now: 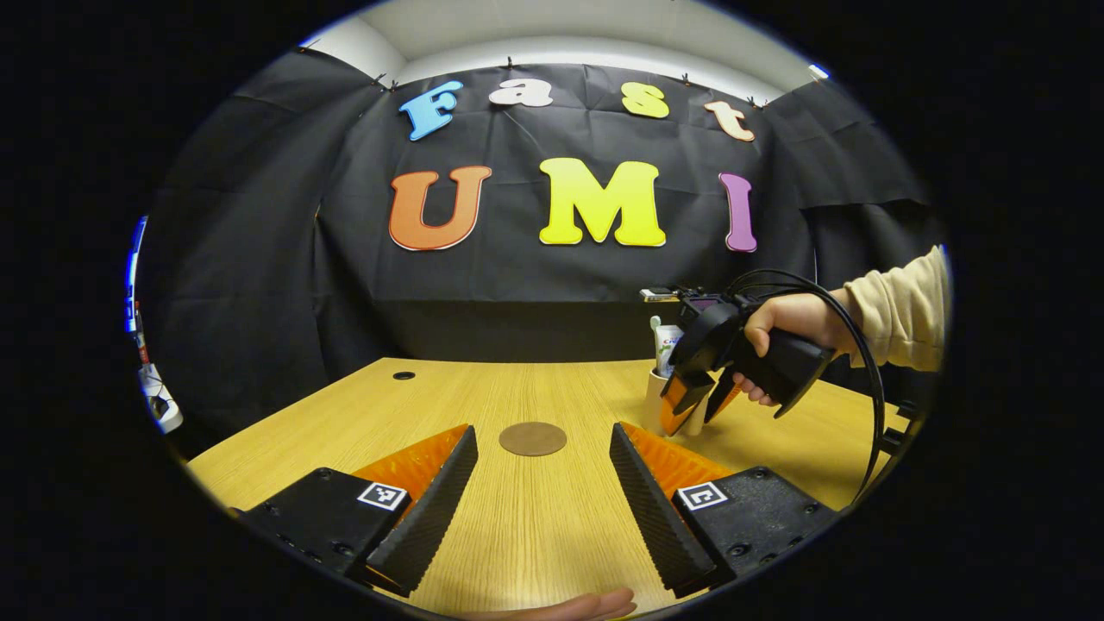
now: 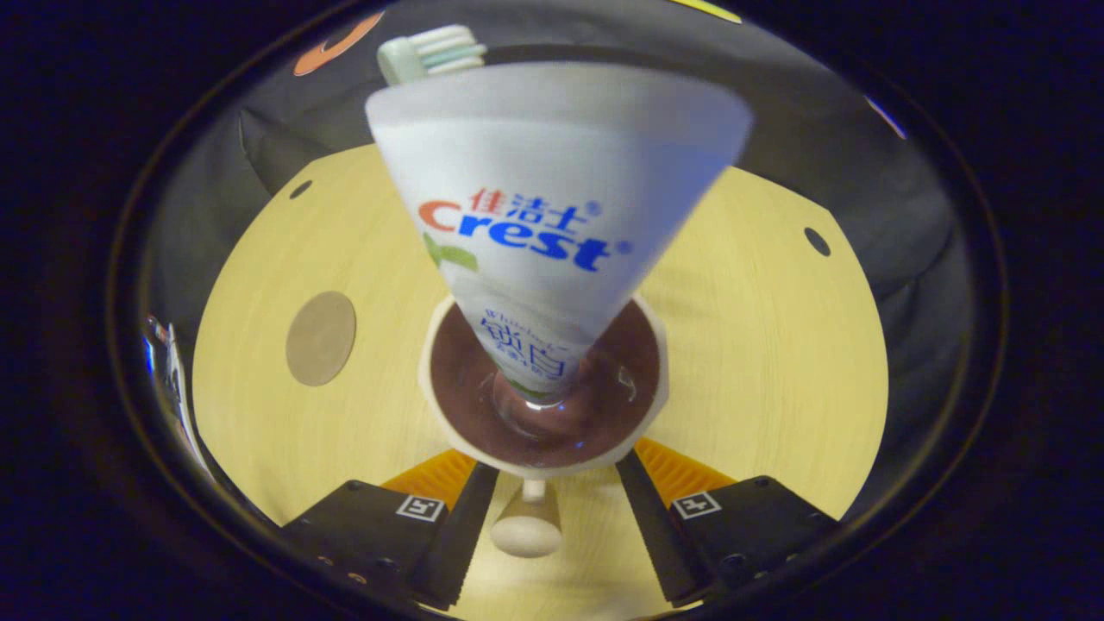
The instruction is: Put the toothbrush and toothpaste on the desktop into the cup, then pick up the cup and place it on the coaster on the desktop.
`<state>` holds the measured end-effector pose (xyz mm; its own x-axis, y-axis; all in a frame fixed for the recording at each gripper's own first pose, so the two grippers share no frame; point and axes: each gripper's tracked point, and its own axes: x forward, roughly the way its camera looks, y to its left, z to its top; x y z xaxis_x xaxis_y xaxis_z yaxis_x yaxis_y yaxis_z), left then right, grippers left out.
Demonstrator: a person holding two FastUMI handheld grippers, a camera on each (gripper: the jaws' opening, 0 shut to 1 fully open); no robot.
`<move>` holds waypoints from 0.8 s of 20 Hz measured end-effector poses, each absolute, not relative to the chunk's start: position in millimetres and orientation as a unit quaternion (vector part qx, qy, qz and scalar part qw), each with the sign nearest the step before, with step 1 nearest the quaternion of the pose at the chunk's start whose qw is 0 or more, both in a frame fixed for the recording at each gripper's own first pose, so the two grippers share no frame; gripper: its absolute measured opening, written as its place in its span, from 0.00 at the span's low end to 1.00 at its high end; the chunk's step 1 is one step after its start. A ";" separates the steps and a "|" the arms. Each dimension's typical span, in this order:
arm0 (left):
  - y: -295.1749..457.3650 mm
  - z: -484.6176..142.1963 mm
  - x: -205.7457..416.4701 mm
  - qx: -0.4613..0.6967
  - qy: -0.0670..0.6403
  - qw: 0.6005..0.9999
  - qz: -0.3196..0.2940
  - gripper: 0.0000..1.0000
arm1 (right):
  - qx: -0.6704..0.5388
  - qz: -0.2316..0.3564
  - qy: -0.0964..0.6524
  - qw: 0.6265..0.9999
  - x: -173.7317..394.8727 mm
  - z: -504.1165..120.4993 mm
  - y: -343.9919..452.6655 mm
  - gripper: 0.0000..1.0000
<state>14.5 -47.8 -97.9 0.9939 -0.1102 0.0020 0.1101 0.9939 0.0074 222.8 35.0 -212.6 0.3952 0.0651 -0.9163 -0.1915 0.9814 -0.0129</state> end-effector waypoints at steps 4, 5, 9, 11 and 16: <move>-47.2 -105.0 14.0 0.008 0.006 0.998 -0.058 0.98 | -0.048 0.066 0.556 0.827 228.6 -215.1 39.4 0.73; -46.4 -105.7 13.3 0.007 0.007 0.998 -0.058 0.98 | -0.044 0.064 0.560 0.825 226.8 -216.3 39.1 0.72; -45.8 -110.9 15.2 0.005 0.009 0.998 -0.061 0.98 | -0.049 0.061 0.575 0.814 220.7 -222.5 36.7 0.60; -43.8 -116.3 14.5 0.008 0.017 0.998 -0.058 0.98 | -0.032 0.059 0.579 0.812 220.1 -223.2 38.4 0.45; -45.2 -126.4 16.2 0.012 0.021 0.998 -0.060 0.98 | -0.032 0.057 0.580 0.812 218.9 -223.3 36.4 0.28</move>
<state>16.2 -45.2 -126.4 0.9920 -0.1192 -0.0427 0.1201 0.9925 0.0214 218.9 36.4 -223.3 0.3212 0.0549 -0.9454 -0.1302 0.9914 0.0133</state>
